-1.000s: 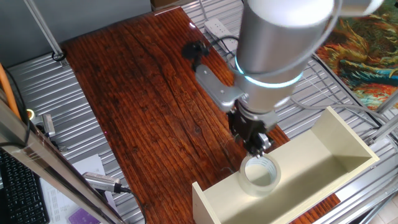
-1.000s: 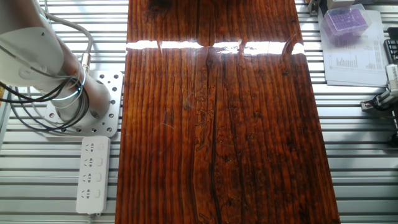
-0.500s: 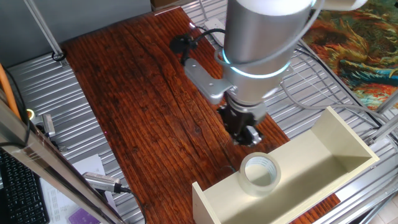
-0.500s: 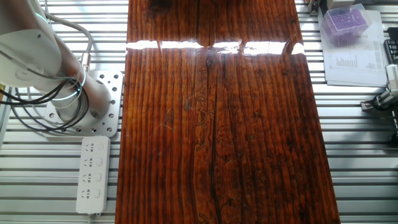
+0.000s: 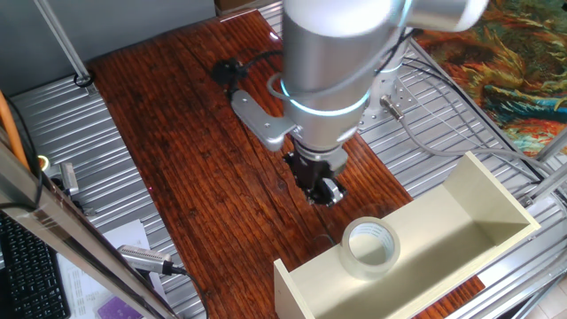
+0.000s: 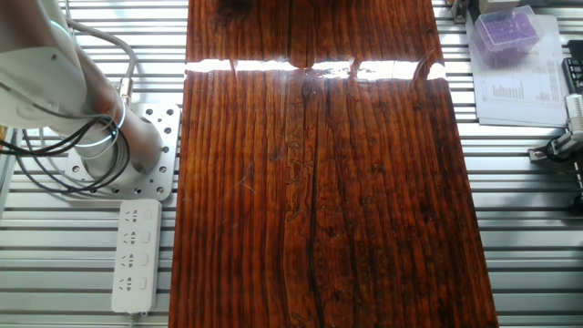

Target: Put the object on the shelf

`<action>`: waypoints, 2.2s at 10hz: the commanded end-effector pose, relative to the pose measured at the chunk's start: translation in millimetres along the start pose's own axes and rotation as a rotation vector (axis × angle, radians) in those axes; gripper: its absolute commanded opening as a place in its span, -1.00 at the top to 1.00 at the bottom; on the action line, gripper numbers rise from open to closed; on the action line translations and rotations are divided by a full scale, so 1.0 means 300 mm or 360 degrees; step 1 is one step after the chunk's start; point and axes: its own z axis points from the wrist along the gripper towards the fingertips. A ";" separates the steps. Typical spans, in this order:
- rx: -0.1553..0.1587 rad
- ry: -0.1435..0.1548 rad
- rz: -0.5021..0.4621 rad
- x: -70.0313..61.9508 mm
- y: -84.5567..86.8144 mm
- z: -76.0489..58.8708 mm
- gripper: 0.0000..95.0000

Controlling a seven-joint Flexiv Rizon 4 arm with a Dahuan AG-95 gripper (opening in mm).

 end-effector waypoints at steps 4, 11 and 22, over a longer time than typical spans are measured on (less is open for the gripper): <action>-0.0008 -0.0033 -0.0038 -0.029 -0.060 0.048 1.00; 0.0026 -0.0039 0.0177 -0.031 -0.080 0.054 1.00; -0.0007 -0.0037 0.0088 -0.089 -0.355 0.107 1.00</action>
